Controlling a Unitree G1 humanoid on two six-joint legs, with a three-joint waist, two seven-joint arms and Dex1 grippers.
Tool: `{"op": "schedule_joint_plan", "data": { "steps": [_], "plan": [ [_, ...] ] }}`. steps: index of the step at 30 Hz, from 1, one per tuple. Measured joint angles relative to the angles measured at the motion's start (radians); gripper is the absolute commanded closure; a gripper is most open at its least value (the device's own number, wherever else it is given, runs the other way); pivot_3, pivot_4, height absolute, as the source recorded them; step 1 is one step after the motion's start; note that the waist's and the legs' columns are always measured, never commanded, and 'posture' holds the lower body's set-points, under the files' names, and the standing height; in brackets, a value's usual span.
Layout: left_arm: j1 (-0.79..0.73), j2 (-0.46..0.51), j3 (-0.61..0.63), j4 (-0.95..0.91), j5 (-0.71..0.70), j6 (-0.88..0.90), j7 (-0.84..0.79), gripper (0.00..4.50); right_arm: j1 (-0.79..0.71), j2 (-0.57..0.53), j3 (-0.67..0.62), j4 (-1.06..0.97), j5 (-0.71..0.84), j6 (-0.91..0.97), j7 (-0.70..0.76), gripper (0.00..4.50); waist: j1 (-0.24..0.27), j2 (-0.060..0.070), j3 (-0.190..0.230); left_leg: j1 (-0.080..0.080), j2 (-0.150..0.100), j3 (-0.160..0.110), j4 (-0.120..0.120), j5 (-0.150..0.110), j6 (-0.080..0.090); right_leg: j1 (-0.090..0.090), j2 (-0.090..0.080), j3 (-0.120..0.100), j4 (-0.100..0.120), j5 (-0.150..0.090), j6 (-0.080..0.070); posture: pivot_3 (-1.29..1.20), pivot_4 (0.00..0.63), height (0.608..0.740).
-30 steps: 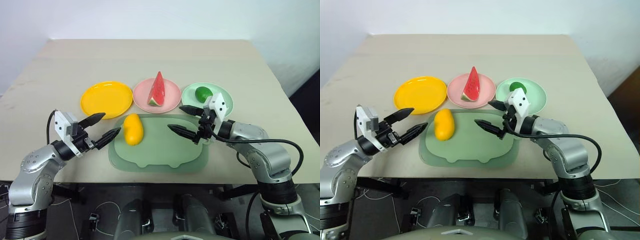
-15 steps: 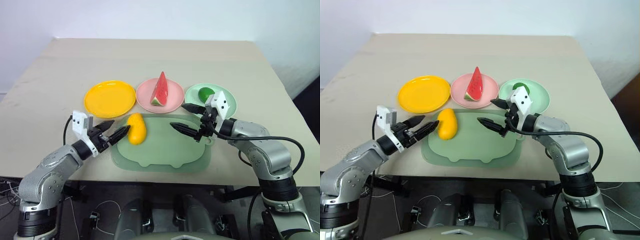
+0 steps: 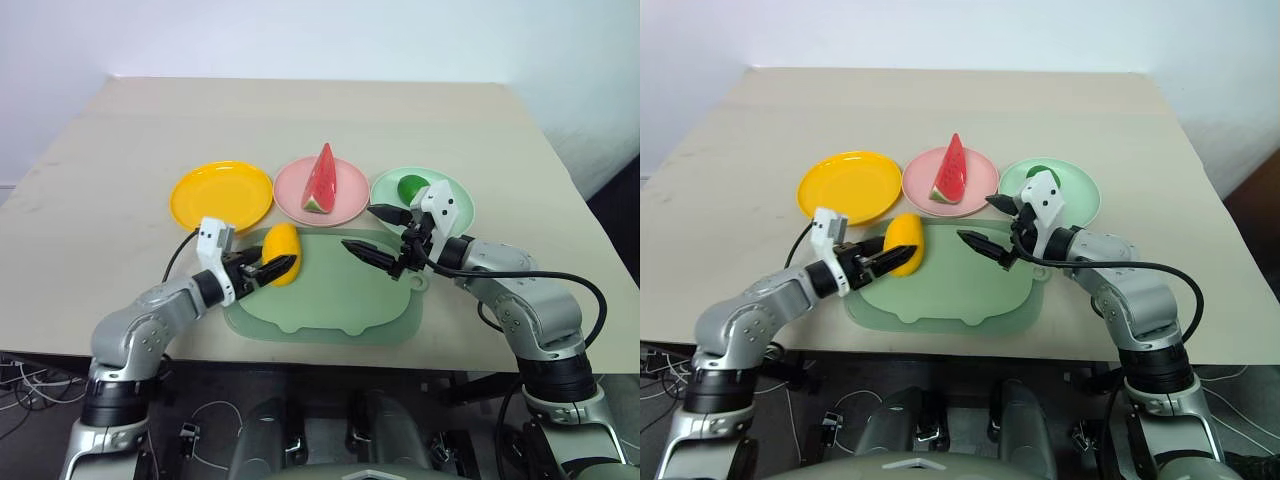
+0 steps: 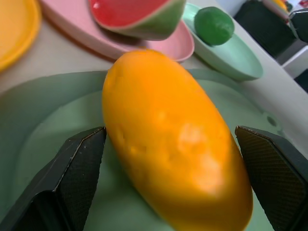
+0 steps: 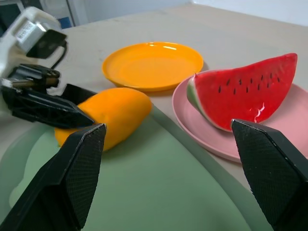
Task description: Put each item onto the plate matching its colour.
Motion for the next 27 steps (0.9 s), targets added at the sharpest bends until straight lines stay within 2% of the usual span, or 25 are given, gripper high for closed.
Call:
{"op": "schedule_joint_plan", "data": {
  "steps": [3, 6, 9, 15, 21, 27],
  "plan": [
    [-0.048, -0.03, -0.019, 0.058, 0.035, -0.006, 0.006, 0.0, 0.0, -0.004, 0.0, 0.0, -0.002, 0.0, -0.006, 0.08, -0.002, 0.0, 0.0, 0.0, 0.0, 0.0, 0.0, 0.0, 0.0, 0.0, 0.0, 0.0, 0.0, 0.0, 0.0, 0.0, 0.15, 0.696],
    [-0.055, -0.033, -0.04, 0.073, 0.067, -0.023, -0.002, 0.59, 0.0, -0.012, 0.0, 0.0, -0.009, 0.0, -0.012, 0.0, -0.005, 0.0, 0.0, 0.0, 0.0, 0.0, 0.0, 0.0, 0.0, -0.001, 0.0, 0.0, 0.001, 0.002, -0.003, 0.0, 0.15, 0.696],
    [-0.055, -0.039, -0.044, 0.075, 0.076, -0.025, -0.012, 1.39, 0.0, -0.016, 0.0, 0.0, -0.01, 0.001, -0.016, 0.0, -0.004, 0.0, 0.0, 0.0, 0.0, 0.0, 0.0, 0.0, 0.0, -0.001, 0.0, 0.0, 0.002, 0.002, -0.002, 0.0, 0.15, 0.696],
    [-0.056, -0.046, -0.034, 0.073, 0.071, -0.016, -0.012, 1.42, 0.0, -0.018, 0.0, 0.0, -0.016, 0.001, -0.016, 0.0, -0.004, 0.0, 0.0, 0.0, 0.0, 0.0, 0.0, 0.0, 0.0, -0.001, 0.0, 0.0, 0.001, 0.0, 0.0, 0.0, 0.15, 0.696],
    [-0.056, -0.031, 0.047, 0.021, 0.032, 0.011, 0.009, 1.42, 0.0, -0.034, -0.001, -0.001, -0.005, 0.012, 0.003, 0.0, -0.004, 0.0, 0.0, 0.0, 0.0, 0.0, 0.0, 0.0, 0.0, -0.001, 0.0, 0.0, 0.001, 0.0, 0.0, 0.0, 0.15, 0.696],
    [-0.099, 0.066, 0.182, -0.033, 0.038, -0.002, 0.086, 1.42, 0.011, -0.04, -0.006, -0.018, 0.022, 0.022, 0.022, 0.0, -0.004, 0.0, 0.0, 0.0, 0.0, 0.0, 0.0, 0.0, 0.0, -0.001, 0.0, 0.0, 0.001, 0.0, 0.001, 0.0, 0.15, 0.696]
  ]
}}
